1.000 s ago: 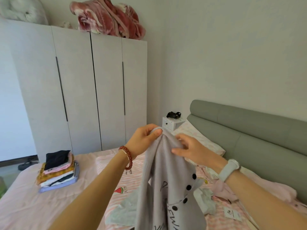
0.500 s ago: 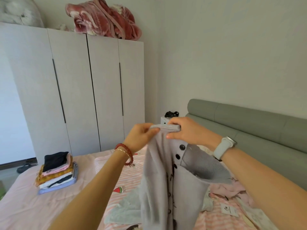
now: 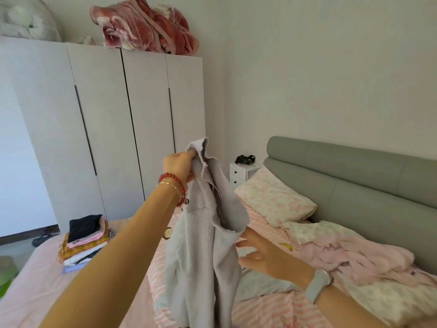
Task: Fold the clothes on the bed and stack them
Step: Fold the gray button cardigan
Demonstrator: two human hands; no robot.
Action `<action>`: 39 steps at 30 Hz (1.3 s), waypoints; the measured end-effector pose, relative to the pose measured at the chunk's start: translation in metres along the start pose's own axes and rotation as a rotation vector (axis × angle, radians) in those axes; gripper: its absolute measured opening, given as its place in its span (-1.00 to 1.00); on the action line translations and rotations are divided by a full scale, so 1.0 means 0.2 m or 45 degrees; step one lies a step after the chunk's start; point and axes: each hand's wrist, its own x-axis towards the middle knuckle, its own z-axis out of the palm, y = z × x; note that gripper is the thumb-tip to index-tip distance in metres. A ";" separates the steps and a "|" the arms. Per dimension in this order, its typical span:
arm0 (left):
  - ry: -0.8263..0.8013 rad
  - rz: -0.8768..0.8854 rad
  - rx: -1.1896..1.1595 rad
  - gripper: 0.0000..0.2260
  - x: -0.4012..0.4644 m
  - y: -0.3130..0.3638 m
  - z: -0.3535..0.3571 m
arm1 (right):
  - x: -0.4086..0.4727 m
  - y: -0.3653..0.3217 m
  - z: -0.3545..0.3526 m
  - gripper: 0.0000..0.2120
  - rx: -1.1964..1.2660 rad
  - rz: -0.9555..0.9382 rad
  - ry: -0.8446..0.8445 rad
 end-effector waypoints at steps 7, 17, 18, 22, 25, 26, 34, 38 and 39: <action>-0.064 0.020 0.047 -0.84 -0.06 0.06 -0.08 | 0.18 -0.09 0.05 -0.93 -0.012 -0.245 0.728; 0.149 0.922 0.816 -0.85 -0.18 0.17 -0.27 | 0.22 -0.43 -0.24 -0.95 -0.064 -0.503 1.337; 0.165 0.988 0.827 -0.85 -0.21 0.18 -0.28 | 0.20 -0.47 -0.27 -0.84 -0.160 -0.578 1.369; 0.198 1.168 0.866 -0.86 -0.28 0.19 -0.29 | 0.13 -0.60 -0.36 -0.68 -0.554 -0.820 1.496; 0.165 1.137 0.853 -0.89 -0.29 0.17 -0.27 | 0.09 -0.61 -0.40 -0.67 -0.662 -0.862 1.538; 0.134 1.112 0.847 -0.90 -0.28 0.14 -0.26 | 0.08 -0.59 -0.41 -0.67 -0.637 -0.849 1.528; -0.005 0.653 1.392 -0.73 0.20 -0.45 -0.02 | 0.48 0.07 -0.47 -0.70 -0.860 -0.086 1.105; -0.078 0.182 1.549 -0.55 0.45 -1.03 0.01 | 0.69 0.65 -0.39 -0.50 -0.975 0.521 0.470; -0.084 0.110 1.548 -0.56 0.46 -1.19 -0.01 | 0.67 0.81 -0.34 -0.50 -0.933 0.557 0.395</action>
